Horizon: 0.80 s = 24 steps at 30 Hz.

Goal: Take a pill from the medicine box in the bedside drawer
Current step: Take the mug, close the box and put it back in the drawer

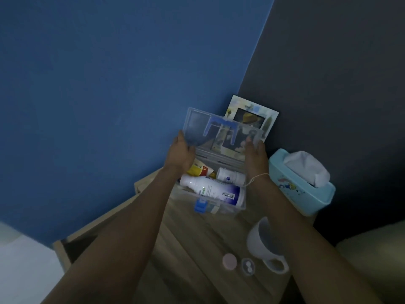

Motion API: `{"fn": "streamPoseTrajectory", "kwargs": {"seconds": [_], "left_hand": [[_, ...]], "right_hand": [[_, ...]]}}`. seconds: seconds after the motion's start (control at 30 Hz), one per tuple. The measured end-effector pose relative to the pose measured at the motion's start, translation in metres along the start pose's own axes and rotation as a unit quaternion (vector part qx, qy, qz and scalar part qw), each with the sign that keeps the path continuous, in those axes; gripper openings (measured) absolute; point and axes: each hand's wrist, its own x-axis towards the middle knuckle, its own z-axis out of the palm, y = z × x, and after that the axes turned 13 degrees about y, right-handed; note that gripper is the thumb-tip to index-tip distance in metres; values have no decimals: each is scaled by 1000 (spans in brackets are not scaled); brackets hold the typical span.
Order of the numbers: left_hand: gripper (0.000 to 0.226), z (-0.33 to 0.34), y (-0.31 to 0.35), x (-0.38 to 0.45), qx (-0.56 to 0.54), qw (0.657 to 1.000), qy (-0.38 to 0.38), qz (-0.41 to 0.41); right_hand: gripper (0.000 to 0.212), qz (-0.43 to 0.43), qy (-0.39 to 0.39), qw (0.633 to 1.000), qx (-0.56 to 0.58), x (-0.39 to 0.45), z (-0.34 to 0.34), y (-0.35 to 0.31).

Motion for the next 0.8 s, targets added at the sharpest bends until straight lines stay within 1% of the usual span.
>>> {"fn": "streamPoseTrajectory", "kwargs": {"seconds": [0.07, 0.1, 0.13, 0.2, 0.23, 0.3, 0.37, 0.43, 0.47, 0.53, 0.6, 0.67, 0.73, 0.8], "left_hand": [[30, -7, 0, -4, -39, 999, 24, 6], [18, -13, 1, -7, -58, 998, 36, 8], [14, -19, 3, -10, -74, 996, 45, 6], [25, -31, 7, -18, -104, 993, 62, -12], [31, -36, 8, -21, -121, 990, 68, -25], [38, -46, 10, -33, -163, 983, 68, -59], [45, -54, 9, -47, -184, 977, 65, -86], [65, -59, 4, -61, -157, 982, 56, -94], [68, -60, 0, -67, -141, 985, 54, -87], [61, -62, -8, -79, -115, 990, 53, -59], [49, -61, -15, -86, -92, 994, 39, -31], [47, -59, -21, -92, -68, 997, 21, -9], [55, -57, -26, -95, -32, 999, 12, 6], [73, -55, -28, -98, -3, 1000, -6, 0]], "right_hand": [[41, 19, 26, 998, 58, -1, -6, 0], [38, 22, 35, 996, 75, -3, -10, -1], [41, 24, 39, 996, 81, -7, -15, -1], [47, 31, 51, 995, 86, -15, -25, 0], [47, 33, 53, 994, 90, -18, -28, 0], [47, 37, 32, 994, 94, -28, -37, -1], [56, 31, -3, 998, 62, -37, -45, 1], [62, 3, -37, 999, -6, -45, -51, 5], [63, -18, -56, 997, -49, -49, -53, 7], [69, -63, -94, 986, -125, -54, -55, 11], [77, -101, -127, 973, -164, -61, -55, 12], [91, -111, -157, 961, -199, -66, -54, 16], [101, -126, -175, 946, -243, -69, -54, 19], [105, -148, -180, 933, -272, -71, -53, 23]]}}
